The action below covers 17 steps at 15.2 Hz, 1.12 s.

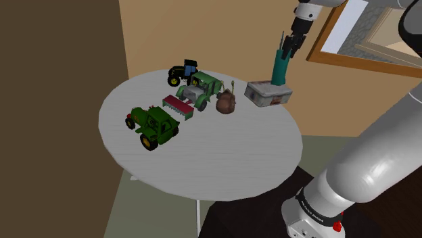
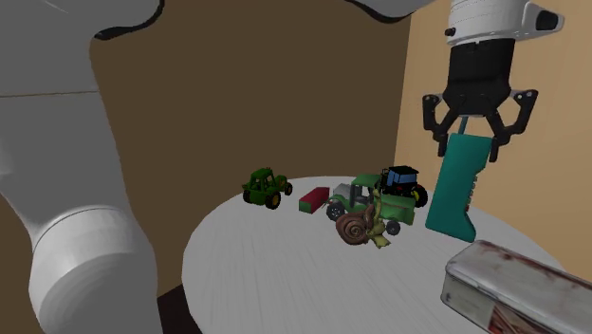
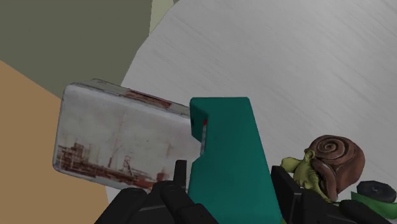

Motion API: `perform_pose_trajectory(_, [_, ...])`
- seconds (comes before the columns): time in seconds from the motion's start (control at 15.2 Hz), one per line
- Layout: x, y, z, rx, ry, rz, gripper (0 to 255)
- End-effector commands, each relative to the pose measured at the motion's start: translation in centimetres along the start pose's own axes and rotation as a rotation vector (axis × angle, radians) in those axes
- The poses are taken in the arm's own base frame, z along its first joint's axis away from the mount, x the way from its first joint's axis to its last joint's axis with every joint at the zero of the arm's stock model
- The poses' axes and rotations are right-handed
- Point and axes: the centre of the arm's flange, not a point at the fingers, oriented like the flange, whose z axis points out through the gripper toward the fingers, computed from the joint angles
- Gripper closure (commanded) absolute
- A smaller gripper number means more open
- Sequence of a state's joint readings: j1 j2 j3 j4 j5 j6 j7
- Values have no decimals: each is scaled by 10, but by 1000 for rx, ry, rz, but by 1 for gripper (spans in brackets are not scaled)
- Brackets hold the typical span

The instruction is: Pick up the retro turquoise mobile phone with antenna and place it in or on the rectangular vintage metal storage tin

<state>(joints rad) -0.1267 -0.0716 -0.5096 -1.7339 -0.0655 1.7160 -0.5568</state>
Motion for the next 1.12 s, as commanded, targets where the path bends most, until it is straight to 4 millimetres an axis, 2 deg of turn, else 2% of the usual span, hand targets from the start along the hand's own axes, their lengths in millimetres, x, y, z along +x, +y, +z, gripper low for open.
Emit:
perform_pose_trajectory(0.0, [11, 27, -2, -2, 1, -3, 255])
perform_pose_trajectory(0.59, [53, 138, -2, -2, 1, -3, 255])
perform_pose_trajectory(0.66, [54, 142, -3, -2, 1, -3, 255])
perform_pose_trajectory(1.06, [53, 140, 29, -2, 1, -3, 255])
